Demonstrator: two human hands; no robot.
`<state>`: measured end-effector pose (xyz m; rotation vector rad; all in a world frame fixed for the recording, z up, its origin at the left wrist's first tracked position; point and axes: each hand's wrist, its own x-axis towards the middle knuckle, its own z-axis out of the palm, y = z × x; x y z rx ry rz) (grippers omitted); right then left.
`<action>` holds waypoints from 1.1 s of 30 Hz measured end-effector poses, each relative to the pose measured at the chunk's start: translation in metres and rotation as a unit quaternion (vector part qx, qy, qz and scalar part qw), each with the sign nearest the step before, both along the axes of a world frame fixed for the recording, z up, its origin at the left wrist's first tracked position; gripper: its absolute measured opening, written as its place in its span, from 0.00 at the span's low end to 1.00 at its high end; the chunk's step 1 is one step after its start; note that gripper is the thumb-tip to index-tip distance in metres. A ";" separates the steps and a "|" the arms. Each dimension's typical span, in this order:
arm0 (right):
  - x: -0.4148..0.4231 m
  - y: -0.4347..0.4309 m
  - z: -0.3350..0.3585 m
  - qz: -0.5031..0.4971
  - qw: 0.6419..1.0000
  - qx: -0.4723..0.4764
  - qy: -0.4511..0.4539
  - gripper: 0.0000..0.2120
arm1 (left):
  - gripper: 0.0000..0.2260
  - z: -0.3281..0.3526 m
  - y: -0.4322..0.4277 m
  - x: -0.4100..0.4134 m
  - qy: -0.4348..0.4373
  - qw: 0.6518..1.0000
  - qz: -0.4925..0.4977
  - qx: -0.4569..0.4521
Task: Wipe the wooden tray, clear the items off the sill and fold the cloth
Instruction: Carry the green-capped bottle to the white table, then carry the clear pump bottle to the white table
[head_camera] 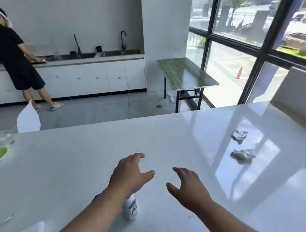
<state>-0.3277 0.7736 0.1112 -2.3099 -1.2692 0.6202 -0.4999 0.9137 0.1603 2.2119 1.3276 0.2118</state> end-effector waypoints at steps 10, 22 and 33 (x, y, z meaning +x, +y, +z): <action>0.180 -0.280 0.072 -0.269 0.942 -0.041 -0.196 0.42 | 0.37 0.033 -0.171 0.259 0.009 0.949 -0.309 0.065; 0.205 -0.728 0.044 -0.592 0.785 -0.095 -0.153 0.39 | 0.37 0.028 -0.575 0.445 -0.010 0.799 -0.597 0.068; 0.219 -1.065 -0.006 -0.756 0.646 -0.083 -0.060 0.38 | 0.37 -0.006 -0.966 0.543 0.058 0.676 -0.728 0.092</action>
